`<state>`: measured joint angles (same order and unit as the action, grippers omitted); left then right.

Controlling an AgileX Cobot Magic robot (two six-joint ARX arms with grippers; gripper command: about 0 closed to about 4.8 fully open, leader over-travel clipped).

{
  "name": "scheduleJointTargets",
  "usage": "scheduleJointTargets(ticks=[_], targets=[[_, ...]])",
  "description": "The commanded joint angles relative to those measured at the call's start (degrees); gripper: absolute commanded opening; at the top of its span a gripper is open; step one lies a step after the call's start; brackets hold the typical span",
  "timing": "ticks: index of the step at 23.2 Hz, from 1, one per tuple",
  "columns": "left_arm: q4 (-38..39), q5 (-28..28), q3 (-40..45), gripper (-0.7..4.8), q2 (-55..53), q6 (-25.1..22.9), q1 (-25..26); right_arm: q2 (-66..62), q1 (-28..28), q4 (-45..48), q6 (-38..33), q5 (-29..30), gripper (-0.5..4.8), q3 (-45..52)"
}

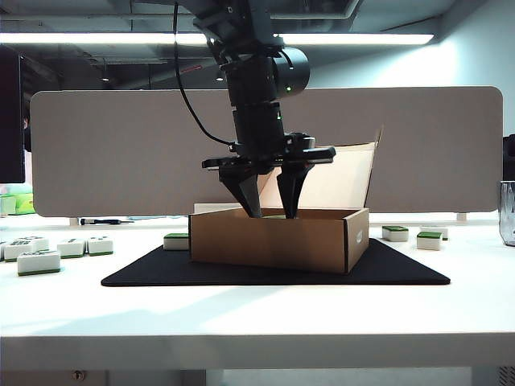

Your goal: Pick up four mahjong tiles and put them into the paper box.

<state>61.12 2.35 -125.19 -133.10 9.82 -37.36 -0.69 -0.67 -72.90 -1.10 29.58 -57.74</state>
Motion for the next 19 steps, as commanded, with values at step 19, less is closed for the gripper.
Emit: scheduleJointTargets(ticks=[19], targets=[[0.94, -0.24, -0.26, 1.87, -2.8, -0.42, -0.09, 0.68, 0.0, 0.96, 0.09, -0.11, -0.01, -0.2]])
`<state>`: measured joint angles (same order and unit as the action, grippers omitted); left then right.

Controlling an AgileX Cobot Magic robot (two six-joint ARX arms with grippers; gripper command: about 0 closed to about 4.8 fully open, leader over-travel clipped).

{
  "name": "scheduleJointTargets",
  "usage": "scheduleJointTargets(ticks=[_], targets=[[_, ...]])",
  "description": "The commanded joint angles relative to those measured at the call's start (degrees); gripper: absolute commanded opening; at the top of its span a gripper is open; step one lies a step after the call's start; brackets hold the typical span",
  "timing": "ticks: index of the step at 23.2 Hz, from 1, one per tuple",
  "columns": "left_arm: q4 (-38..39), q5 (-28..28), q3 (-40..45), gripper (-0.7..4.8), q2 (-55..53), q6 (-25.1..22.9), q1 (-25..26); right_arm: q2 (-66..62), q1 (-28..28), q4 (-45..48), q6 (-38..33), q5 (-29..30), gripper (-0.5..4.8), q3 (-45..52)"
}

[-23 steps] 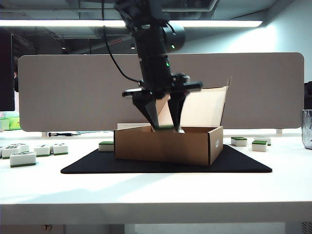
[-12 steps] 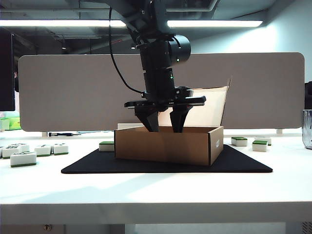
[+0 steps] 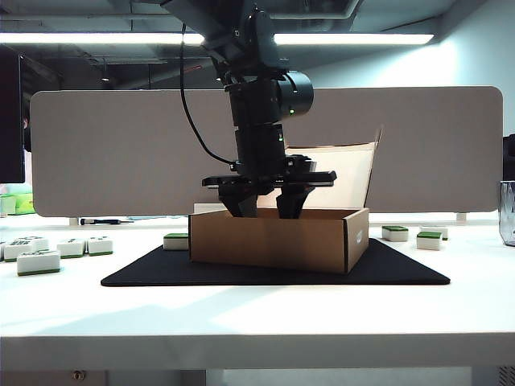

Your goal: Pick up four mahjong tiles and put them into the paper box.

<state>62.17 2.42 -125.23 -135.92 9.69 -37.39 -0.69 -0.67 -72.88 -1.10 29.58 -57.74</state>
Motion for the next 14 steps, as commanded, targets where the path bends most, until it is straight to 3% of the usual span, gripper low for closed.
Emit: scheduleJointTargets(ticks=[1, 5, 8, 14], targets=[[-0.13, -0.28, -0.22, 1.98, -0.09, -0.28, -0.07, 0.68, 0.0, 0.94, 0.09, -0.11, -0.01, -0.2], [-0.28, -0.24, -0.22, 2.9, -0.09, -0.28, -0.07, 0.68, 0.0, 0.94, 0.09, -0.11, -0.01, -0.2], [-0.81, -0.26, -0.63, 2.93, -0.02, -0.26, -0.07, 0.68, 0.0, 0.92, 0.09, -0.09, -0.01, -0.2], [6.58, -0.24, -9.75, 2.92, 0.0, -0.28, -0.07, 0.68, 0.0, 0.94, 0.09, -0.11, -0.01, -0.2]])
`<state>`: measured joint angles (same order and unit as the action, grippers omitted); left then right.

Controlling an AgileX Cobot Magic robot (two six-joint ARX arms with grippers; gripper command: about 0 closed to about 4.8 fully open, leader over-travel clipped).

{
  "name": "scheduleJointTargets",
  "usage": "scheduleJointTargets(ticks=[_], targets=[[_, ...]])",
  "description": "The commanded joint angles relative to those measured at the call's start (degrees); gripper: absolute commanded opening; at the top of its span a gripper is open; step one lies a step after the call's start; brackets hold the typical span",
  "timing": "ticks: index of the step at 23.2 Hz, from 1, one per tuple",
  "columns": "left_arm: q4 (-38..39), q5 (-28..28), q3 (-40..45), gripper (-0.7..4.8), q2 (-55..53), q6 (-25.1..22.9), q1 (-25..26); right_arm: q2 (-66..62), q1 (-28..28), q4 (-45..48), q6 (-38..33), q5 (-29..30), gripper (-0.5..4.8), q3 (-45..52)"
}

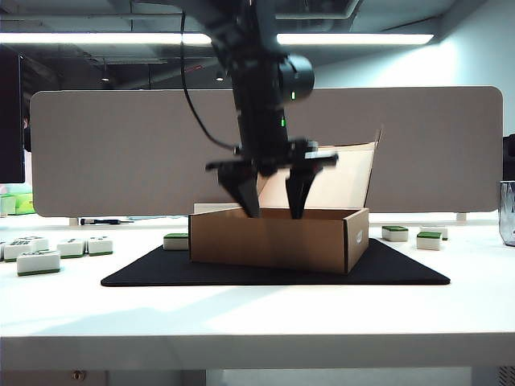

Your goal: Pick up four mahjong tiles and put them into the paper box.

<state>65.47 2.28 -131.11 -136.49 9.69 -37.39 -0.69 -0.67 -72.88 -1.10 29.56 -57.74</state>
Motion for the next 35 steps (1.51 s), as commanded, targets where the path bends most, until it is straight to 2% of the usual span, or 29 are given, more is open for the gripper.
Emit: scheduleJointTargets(ticks=[1, 4, 8, 9, 15, 18, 19, 35], targets=[[4.07, 0.09, -5.53, 2.92, 0.59, -0.28, -0.07, 0.68, 0.0, 0.94, 0.09, -0.09, -0.01, -0.2], [5.09, 0.81, -10.27, 2.91, 1.07, -0.26, 0.5, 0.68, 0.0, 0.94, 0.09, -0.09, -0.01, -0.2], [4.13, 5.03, -14.84, 2.91, 1.22, -0.28, 2.47, 0.68, 0.0, 0.92, 0.09, -0.09, -0.01, -0.2], [3.28, 6.86, -15.17, 2.91, 1.2, -0.26, 3.69, 0.68, 0.0, 0.92, 0.09, -0.09, -0.01, -0.2], [4.46, 6.4, -14.99, 2.96, 0.11, 0.26, 11.72, 0.68, 0.0, 0.92, 0.09, -0.09, -0.01, -0.2], [5.01, 5.81, -14.99, 3.75, -1.05, 0.5, 14.43, 0.68, 0.0, 0.92, 0.09, -0.11, -0.01, -0.17], [5.35, 5.75, -14.99, 3.77, -1.64, 0.94, 15.1, 0.68, 0.0, 0.94, 0.09, -0.13, -0.01, -0.17], [7.13, 5.44, -14.93, 3.7, -11.17, 1.64, 16.35, 0.68, 0.0, 0.94, 0.09, -1.42, -0.01, -0.17]])
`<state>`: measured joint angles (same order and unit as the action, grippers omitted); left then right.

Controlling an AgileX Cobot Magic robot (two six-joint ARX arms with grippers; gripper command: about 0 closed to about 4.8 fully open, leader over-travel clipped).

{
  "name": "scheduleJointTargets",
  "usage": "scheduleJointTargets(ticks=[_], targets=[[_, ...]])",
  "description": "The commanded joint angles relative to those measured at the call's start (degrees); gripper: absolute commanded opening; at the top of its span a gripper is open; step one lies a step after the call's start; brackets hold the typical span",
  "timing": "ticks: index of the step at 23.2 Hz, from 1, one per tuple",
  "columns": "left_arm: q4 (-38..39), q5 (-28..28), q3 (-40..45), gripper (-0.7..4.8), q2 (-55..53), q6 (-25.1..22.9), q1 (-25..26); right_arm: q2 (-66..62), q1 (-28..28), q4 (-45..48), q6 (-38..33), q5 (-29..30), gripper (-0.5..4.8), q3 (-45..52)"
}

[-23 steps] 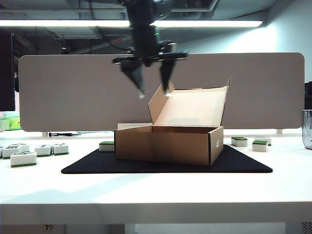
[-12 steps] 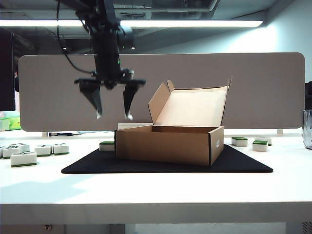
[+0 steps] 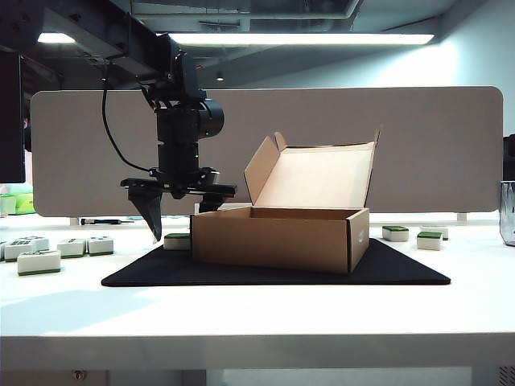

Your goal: Pick up four mahjong tiles and put them into the paper box.

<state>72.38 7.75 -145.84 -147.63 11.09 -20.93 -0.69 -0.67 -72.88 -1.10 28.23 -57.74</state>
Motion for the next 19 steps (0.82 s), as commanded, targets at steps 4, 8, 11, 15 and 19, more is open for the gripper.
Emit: scheduleJointTargets(ticks=[4, 8, 11, 15, 19], targets=[[0.26, -0.07, -0.2, 2.06, -0.02, 0.31, -0.11, 0.68, 0.0, 0.98, 0.09, -0.09, -0.01, -0.17], [0.46, -0.31, -0.33, 2.01, 0.17, 0.28, -0.15, 0.68, 0.0, 1.11, 0.09, -0.24, -0.01, -0.17], [0.76, -1.44, -0.39, 2.01, 1.9, 0.28, -0.15, 0.68, 0.0, 1.11, 0.09, -0.24, -0.01, -0.17], [-1.25, -6.67, -0.39, 2.01, 7.72, 0.37, -1.22, 0.68, 0.0, 1.2, 0.09, -0.28, -0.01, -0.17], [-3.61, -9.09, -0.37, 2.01, 10.12, 0.5, -6.03, 0.68, 0.0, 1.38, 0.09, -0.28, -0.01, -0.17]])
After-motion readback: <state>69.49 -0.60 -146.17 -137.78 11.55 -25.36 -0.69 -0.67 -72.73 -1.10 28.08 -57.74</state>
